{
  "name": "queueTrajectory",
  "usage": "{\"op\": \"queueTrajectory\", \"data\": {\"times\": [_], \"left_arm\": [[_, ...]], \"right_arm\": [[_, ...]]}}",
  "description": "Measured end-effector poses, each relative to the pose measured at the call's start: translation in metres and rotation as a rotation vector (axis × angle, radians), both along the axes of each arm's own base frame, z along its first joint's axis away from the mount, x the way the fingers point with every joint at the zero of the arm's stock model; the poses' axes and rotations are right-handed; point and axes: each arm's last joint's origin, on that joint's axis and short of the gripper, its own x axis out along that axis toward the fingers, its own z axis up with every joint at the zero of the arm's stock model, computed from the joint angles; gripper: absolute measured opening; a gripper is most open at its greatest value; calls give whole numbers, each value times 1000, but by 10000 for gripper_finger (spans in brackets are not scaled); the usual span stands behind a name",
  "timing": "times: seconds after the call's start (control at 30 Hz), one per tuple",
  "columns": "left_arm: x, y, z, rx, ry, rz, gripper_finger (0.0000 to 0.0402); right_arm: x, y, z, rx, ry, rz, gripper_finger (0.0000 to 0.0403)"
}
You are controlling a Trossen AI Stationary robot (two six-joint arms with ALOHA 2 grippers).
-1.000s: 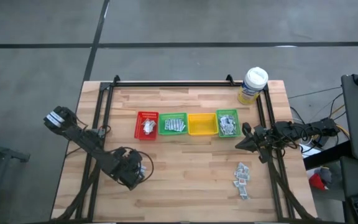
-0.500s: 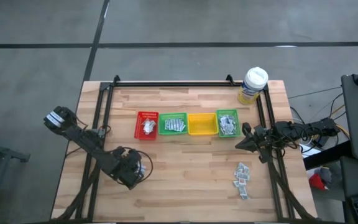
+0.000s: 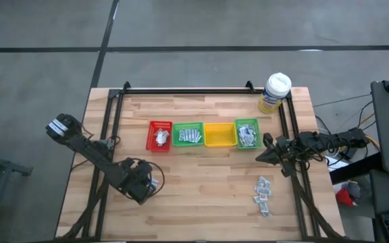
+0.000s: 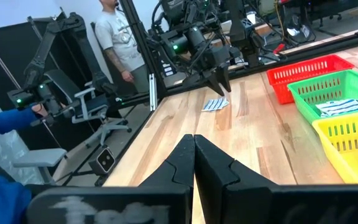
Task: Pick & Place First Aid Supplies
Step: Put the blue bandage into the left green bin
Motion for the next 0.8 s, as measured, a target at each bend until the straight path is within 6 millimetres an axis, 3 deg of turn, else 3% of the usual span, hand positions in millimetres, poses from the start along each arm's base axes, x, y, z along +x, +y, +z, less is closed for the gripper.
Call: {"op": "queueTrajectory", "data": {"times": [0.23, 0.57, 0.8], "left_arm": [[0, 2, -3, 11, 4, 7, 131], [-3, 9, -12, -4, 32, 25, 134], [-2, 8, -1, -22, 13, 2, 134]], "right_arm": [[0, 0, 0, 0, -1, 0, 8], [0, 0, 0, 0, -1, 0, 8], [0, 0, 0, 0, 0, 0, 8]]}}
